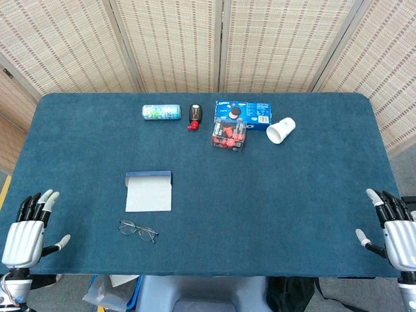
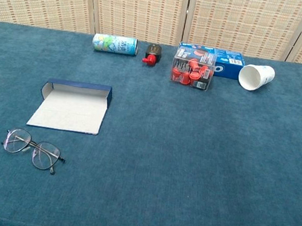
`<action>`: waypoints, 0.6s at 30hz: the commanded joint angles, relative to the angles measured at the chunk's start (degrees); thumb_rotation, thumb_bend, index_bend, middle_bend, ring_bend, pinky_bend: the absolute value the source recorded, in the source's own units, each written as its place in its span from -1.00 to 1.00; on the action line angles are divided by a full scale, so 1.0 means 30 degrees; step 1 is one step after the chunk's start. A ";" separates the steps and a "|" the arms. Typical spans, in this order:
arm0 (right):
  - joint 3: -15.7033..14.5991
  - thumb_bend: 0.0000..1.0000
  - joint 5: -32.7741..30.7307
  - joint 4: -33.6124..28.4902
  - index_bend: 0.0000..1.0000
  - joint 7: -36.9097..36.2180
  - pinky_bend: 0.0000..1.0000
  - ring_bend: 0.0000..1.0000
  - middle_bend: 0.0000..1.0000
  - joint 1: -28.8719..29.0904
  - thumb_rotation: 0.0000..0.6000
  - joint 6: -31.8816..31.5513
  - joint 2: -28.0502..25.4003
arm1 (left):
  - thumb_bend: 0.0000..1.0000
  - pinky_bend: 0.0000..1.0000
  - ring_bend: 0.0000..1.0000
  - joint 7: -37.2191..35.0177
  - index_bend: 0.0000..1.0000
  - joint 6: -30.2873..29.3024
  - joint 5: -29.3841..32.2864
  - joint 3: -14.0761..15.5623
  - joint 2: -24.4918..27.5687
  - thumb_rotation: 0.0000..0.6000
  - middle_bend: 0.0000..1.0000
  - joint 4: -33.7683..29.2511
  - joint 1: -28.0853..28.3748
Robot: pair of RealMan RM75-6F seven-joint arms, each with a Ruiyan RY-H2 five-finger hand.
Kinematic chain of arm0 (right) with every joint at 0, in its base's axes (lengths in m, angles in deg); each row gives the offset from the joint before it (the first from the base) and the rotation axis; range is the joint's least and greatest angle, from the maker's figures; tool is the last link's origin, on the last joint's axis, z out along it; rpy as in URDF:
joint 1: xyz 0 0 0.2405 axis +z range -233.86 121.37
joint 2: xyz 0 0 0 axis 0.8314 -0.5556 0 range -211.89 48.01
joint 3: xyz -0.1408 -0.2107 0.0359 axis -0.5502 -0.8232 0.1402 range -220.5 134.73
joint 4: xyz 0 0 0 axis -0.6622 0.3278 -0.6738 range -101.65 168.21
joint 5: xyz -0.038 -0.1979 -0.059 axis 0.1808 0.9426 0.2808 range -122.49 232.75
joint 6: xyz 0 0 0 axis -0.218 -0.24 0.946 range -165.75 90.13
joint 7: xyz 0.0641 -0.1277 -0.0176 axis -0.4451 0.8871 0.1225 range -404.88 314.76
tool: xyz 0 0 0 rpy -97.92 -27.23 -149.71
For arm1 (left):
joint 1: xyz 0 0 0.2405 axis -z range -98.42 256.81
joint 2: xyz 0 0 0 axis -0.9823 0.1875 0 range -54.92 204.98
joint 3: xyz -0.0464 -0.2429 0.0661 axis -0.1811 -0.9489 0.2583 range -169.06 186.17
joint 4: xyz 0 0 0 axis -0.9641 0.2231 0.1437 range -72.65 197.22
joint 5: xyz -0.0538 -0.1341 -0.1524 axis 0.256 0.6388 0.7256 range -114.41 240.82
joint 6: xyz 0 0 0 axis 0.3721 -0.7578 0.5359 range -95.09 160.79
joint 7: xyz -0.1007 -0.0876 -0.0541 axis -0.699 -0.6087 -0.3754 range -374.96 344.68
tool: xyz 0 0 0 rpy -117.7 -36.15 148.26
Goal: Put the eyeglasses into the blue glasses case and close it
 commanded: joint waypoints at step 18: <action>0.0398 -0.47 0.0097 -0.0531 -0.93 0.0555 -0.79 -0.85 -0.76 0.0171 1.00 -0.0326 -0.0333 | -0.70 -1.00 -1.00 -0.0638 -0.86 0.0379 -0.0479 -0.0117 -0.0079 1.00 -1.00 0.0694 0.0520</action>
